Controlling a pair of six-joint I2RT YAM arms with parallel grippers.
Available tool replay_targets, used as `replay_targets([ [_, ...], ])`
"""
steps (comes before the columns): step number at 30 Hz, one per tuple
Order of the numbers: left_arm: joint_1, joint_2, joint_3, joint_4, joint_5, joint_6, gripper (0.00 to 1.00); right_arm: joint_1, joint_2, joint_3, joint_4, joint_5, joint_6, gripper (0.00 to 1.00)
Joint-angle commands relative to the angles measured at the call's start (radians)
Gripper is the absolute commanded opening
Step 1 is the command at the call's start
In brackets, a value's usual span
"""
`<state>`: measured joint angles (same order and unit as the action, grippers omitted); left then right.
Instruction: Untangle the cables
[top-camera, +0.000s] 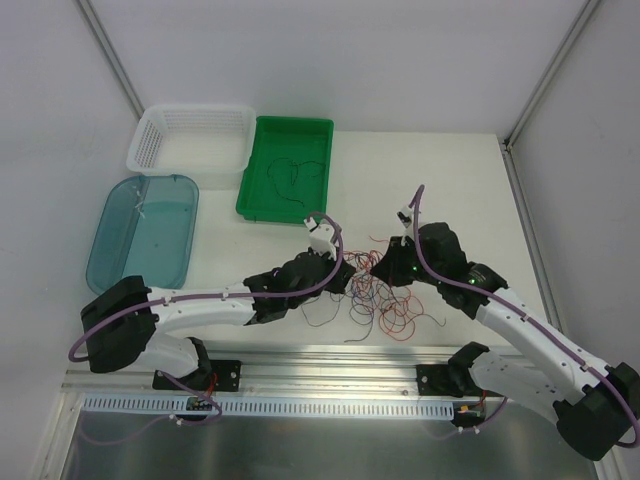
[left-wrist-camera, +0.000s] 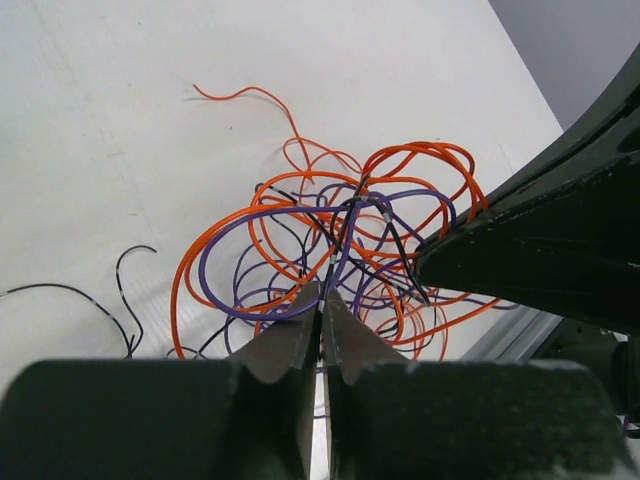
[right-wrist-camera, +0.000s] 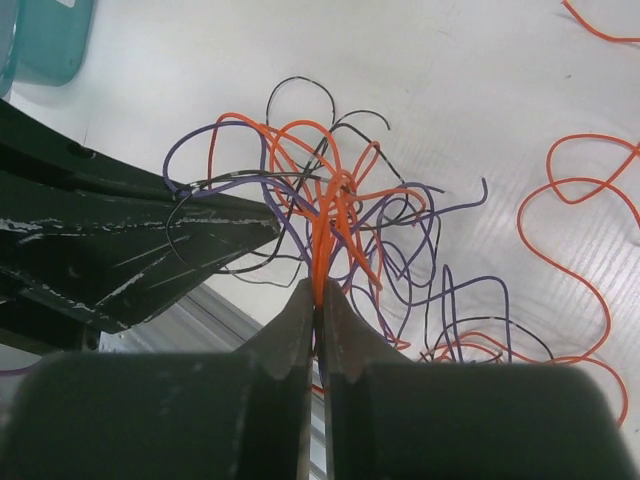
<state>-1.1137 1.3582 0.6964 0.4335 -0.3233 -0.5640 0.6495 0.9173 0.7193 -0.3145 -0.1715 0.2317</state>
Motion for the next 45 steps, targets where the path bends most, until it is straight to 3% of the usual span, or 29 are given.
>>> replay_targets([
  [1,-0.012,-0.037,-0.005,-0.011,-0.023,-0.01,0.0,0.004,-0.015,0.045,-0.003,0.096,-0.012,0.01],
  [5,-0.012,-0.129,0.047,-0.25,-0.017,-0.019,0.0,-0.022,0.011,0.045,-0.124,0.266,-0.052,0.01],
  [12,0.023,-0.425,0.103,-0.621,-0.019,-0.011,0.0,-0.204,0.048,-0.001,-0.19,0.285,-0.04,0.01],
  [17,0.175,-0.591,0.155,-0.832,-0.022,0.01,0.0,-0.336,0.058,-0.003,-0.236,0.262,-0.029,0.01],
  [18,0.246,-0.626,0.166,-0.867,-0.016,0.016,0.0,-0.353,0.055,-0.004,-0.238,0.254,-0.029,0.01],
  [21,0.328,-0.648,0.222,-0.941,0.039,0.055,0.0,-0.386,0.063,0.006,-0.239,0.214,-0.035,0.01],
  [26,0.333,-0.555,0.215,-0.96,0.104,0.05,0.0,-0.38,0.135,0.012,-0.227,0.138,-0.057,0.03],
  [29,0.333,-0.499,0.172,-0.954,0.119,0.027,0.0,-0.355,0.199,0.008,-0.222,0.115,-0.072,0.1],
  [32,0.333,-0.444,0.149,-0.931,0.148,0.016,0.0,-0.312,0.236,0.009,-0.225,0.128,-0.086,0.29],
  [33,0.333,-0.438,0.169,-0.929,0.154,0.024,0.0,-0.3,0.235,0.011,-0.227,0.13,-0.089,0.44],
  [35,0.333,-0.43,0.205,-0.931,0.159,0.061,0.0,-0.268,0.217,0.022,-0.238,0.147,-0.095,0.59],
  [36,0.333,-0.429,0.26,-0.935,0.159,0.076,0.0,-0.255,0.206,0.026,-0.242,0.156,-0.1,0.74],
  [38,0.336,-0.412,0.331,-0.95,0.152,0.125,0.0,-0.222,0.174,0.049,-0.268,0.164,-0.115,0.9],
  [41,0.341,-0.358,0.518,-0.996,0.145,0.197,0.0,-0.179,0.141,0.084,-0.313,0.216,-0.126,1.0],
  [45,0.36,-0.285,0.777,-1.016,0.126,0.292,0.0,-0.151,0.048,0.094,-0.348,0.24,-0.132,0.97],
])
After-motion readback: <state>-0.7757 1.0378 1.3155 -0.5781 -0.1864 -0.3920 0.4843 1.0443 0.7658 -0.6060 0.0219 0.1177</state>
